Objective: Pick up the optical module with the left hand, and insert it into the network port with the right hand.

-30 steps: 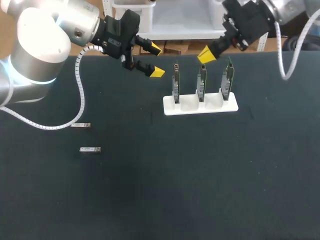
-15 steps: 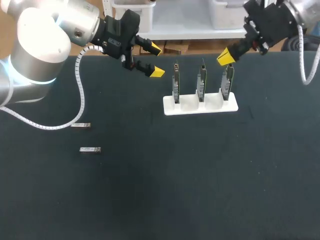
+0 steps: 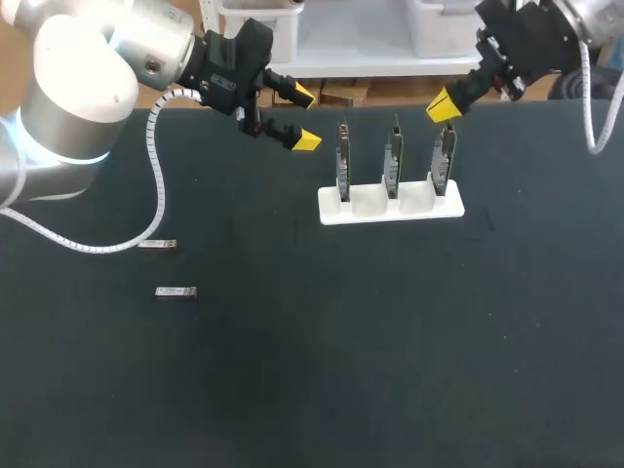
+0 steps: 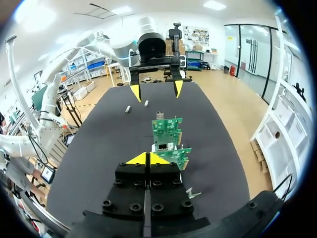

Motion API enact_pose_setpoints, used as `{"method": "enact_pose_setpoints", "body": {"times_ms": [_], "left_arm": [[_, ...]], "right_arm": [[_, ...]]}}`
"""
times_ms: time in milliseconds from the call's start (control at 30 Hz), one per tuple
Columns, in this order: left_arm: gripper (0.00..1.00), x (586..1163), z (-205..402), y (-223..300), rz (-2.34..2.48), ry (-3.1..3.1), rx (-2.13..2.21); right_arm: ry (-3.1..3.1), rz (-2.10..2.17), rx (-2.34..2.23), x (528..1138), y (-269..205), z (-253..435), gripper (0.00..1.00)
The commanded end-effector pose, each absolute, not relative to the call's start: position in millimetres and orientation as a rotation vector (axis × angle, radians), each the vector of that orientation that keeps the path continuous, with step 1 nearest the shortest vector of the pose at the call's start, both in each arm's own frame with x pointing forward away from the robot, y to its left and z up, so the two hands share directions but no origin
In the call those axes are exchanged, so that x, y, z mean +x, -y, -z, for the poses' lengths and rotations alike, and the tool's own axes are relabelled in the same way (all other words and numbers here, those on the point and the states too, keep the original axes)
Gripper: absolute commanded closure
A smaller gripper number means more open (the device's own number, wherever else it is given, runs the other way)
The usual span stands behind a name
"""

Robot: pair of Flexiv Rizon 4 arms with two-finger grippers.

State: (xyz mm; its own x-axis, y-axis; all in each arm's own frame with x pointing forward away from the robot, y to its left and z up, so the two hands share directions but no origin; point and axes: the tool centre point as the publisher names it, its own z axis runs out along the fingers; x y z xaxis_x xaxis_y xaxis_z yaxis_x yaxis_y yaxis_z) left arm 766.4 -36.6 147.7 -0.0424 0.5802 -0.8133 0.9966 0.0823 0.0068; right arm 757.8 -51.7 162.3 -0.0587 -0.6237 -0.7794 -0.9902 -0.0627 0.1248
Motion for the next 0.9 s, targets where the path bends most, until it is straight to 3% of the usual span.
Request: {"method": "enact_pose_setpoints", "body": {"times_ms": [33, 800, 833, 867, 900], "left_arm": [[0.00, 768, -149, 37, 0.802, -1.707, 1.578], [0.00, 768, -149, 37, 0.802, -1.707, 1.578], [0.00, 768, -149, 37, 0.802, -1.707, 1.578], [0.00, 768, -149, 37, 0.802, -1.707, 1.578], [0.00, 768, -149, 37, 0.802, -1.707, 1.578]], "right_arm": [[-1.704, -1.034, -1.768, 773, 48, -160, 1.00], [-1.748, -1.027, -1.715, 763, 38, -155, 1.00], [-1.759, -1.044, -1.717, 762, 38, -155, 0.80], [-1.832, -1.011, -1.675, 762, 38, -154, 0.00], [-1.832, -1.011, -1.675, 762, 38, -154, 0.00]]}}
